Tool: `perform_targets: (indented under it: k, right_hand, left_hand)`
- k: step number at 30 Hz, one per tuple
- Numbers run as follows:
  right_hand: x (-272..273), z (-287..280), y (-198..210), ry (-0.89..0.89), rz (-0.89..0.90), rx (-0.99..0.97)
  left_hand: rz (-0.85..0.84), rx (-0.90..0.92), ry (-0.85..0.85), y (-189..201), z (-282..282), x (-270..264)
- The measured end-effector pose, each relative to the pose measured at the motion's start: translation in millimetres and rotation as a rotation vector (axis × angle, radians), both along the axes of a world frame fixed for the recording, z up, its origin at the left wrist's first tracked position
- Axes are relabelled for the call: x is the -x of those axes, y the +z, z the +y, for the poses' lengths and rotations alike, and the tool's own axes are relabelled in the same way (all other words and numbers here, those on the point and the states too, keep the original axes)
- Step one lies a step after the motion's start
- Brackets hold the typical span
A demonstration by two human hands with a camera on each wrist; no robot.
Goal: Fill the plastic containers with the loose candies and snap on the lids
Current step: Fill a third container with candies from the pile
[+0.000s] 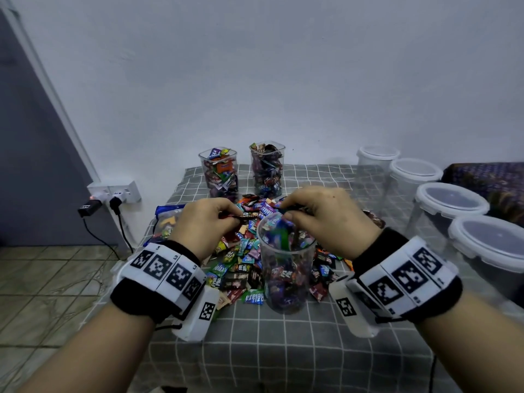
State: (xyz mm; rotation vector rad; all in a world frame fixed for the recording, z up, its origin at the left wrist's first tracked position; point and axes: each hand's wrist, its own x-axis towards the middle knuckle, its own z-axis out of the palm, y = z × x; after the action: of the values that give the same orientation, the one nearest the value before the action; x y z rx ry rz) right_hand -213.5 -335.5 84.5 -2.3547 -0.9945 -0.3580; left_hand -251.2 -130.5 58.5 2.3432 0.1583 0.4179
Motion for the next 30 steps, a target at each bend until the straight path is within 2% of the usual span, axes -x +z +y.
perform_targets:
  k: [7, 11, 13, 17, 19, 22, 25, 30]
  right_hand:
    - [-1.1, -2.3, -6.3, 0.021, 0.002, -0.02]
    - [-1.2, -13.4, -12.9, -0.028, 0.035, -0.121]
    - [-0.4, -20.3, -18.0, -0.011, 0.174, -0.137]
    - [2.4, -25.2, -31.2, 0.112, 0.635, -0.151]
    - [-1.2, -25.3, -43.0, 0.14, 0.71, -0.186]
    - [-6.5, -21.2, -56.7, 0.136, 0.766, -0.299]
    - [-6.8, -20.2, -59.7, 0.136, 0.767, -0.343]
    - [-6.1, -22.7, -60.4, 0.127, 0.732, -0.355]
  left_hand:
    - [-0.028, 0.013, 0.001, 4.6, -4.4, 2.4]
    - [-0.049, 0.062, -0.01, 13.6, -5.2, 3.3]
    - [-0.068, 0.113, -0.01, 21.0, -4.9, 4.8]
    - [-0.174, 0.171, -0.027, 40.6, -6.8, 8.3]
    - [-0.216, 0.228, -0.067, 50.7, -12.2, 8.1]
    - [-0.219, 0.358, -0.161, 60.4, -25.0, 8.7]
    - [-0.152, 0.445, -0.249, 57.6, -37.0, 6.2]
    - [-0.02, 0.422, -0.31, 33.4, -49.6, -4.8]
